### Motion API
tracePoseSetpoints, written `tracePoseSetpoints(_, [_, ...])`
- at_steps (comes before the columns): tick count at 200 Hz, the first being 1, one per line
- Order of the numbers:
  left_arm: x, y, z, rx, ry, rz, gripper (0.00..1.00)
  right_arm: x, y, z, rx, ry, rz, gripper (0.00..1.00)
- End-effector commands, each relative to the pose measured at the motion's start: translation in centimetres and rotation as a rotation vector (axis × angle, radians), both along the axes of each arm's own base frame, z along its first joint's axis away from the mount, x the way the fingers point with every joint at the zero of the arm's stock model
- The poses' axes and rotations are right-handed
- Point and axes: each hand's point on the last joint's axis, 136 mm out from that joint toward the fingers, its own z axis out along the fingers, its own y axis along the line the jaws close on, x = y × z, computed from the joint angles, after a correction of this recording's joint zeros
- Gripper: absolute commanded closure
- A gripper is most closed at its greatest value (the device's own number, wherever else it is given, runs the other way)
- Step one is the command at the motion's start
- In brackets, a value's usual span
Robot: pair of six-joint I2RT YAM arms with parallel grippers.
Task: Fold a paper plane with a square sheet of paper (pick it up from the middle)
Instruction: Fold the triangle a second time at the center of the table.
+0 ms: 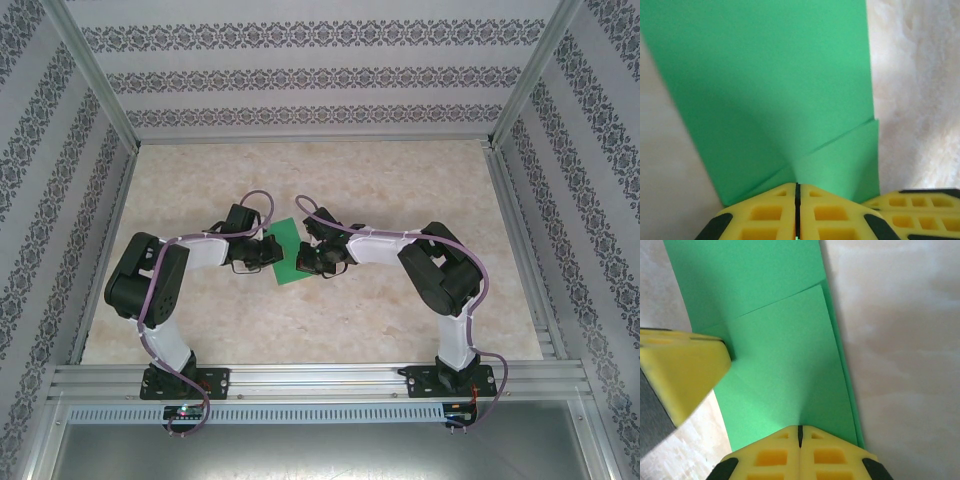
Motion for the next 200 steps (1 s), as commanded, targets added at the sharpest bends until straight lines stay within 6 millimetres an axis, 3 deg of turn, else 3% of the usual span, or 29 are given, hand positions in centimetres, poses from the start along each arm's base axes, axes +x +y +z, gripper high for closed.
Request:
tracePoseSetpoints(1, [1.3, 3.5, -0.1, 0.114, -0.013, 0.071, 0.88, -2.4, -3.6, -4.1, -0.164, 0.106, -0.013, 1.00])
tracePoseSetpoints(27, [1.2, 5.5, -1.1, 0.131, 0.015, 0.116, 0.88, -2.8, -3.9, -4.3, -0.164, 0.118, -0.021, 1.00])
tracePoseSetpoints(54, [1.4, 6.1, 0.1, 0.131, -0.006, 0.129, 0.87, -2.6, -3.1, -3.4, -0.127, 0.109, -0.021, 1.00])
tracePoseSetpoints(80, [1.7, 6.1, 2.5, 0.110, -0.049, 0.144, 0.79, -1.8, -1.0, -0.5, -0.015, 0.086, -0.020, 1.00])
tracePoseSetpoints(99, [1.7, 6.1, 4.3, 0.096, -0.079, 0.164, 0.68, -0.9, 0.4, 2.9, 0.063, 0.028, -0.006, 1.00])
tracePoseSetpoints(120, [1.5, 6.7, 6.0, 0.107, -0.108, 0.199, 0.57, 0.8, 0.4, 6.1, 0.083, -0.083, 0.025, 0.80])
tracePoseSetpoints(142, [1.1, 8.4, 7.4, 0.172, -0.123, 0.257, 0.36, 2.6, -0.2, 7.2, 0.061, -0.182, 0.086, 0.63])
tracePoseSetpoints(171, [0.3, 10.7, 8.7, 0.250, -0.154, 0.312, 0.12, 4.3, -0.5, 7.0, 0.080, -0.234, 0.163, 0.44])
tracePoseSetpoints(200, [-0.5, 11.7, 9.2, 0.248, -0.168, 0.335, 0.00, 5.4, -0.3, 6.0, 0.104, -0.234, 0.242, 0.40])
